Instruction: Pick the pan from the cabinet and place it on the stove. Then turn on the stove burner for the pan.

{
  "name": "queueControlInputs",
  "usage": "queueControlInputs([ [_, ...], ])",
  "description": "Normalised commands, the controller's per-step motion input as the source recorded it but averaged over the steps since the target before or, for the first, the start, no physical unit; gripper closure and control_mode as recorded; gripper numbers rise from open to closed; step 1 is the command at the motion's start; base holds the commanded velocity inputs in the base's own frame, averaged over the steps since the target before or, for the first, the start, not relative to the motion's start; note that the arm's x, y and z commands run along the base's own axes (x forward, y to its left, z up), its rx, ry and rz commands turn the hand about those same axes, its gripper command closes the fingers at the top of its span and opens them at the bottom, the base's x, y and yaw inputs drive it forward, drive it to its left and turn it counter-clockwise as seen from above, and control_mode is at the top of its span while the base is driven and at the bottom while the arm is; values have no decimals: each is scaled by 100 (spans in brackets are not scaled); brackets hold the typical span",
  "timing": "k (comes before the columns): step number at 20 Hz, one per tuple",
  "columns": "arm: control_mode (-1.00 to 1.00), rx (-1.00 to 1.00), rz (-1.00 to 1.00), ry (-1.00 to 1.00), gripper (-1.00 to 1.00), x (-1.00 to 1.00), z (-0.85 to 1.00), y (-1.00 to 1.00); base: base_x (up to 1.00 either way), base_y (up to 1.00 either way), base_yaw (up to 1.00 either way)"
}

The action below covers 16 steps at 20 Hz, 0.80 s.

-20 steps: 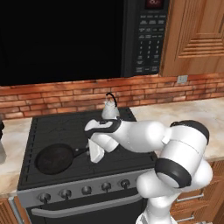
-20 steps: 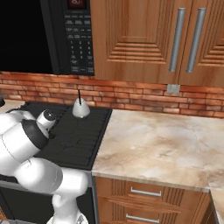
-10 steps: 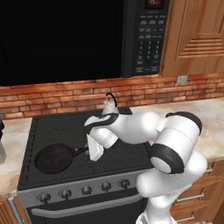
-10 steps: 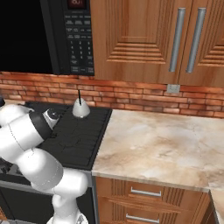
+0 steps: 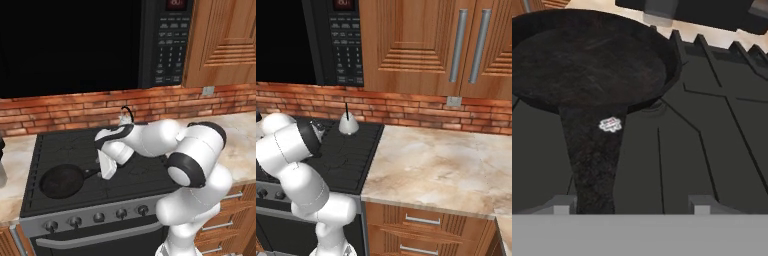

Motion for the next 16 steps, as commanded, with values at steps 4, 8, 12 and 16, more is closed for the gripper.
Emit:
queueControlInputs([
  [4,-100,0,0,0,-100,0,-7,0,0,0,0],
  [8,-100,0,0,-3,-100,-19,0,0,0,0,0],
  [12,-100,0,0,-5,-100,-43,0,1,0,0,0],
  [16,-100,0,0,-2,-100,-43,11,0,0,0,0],
])
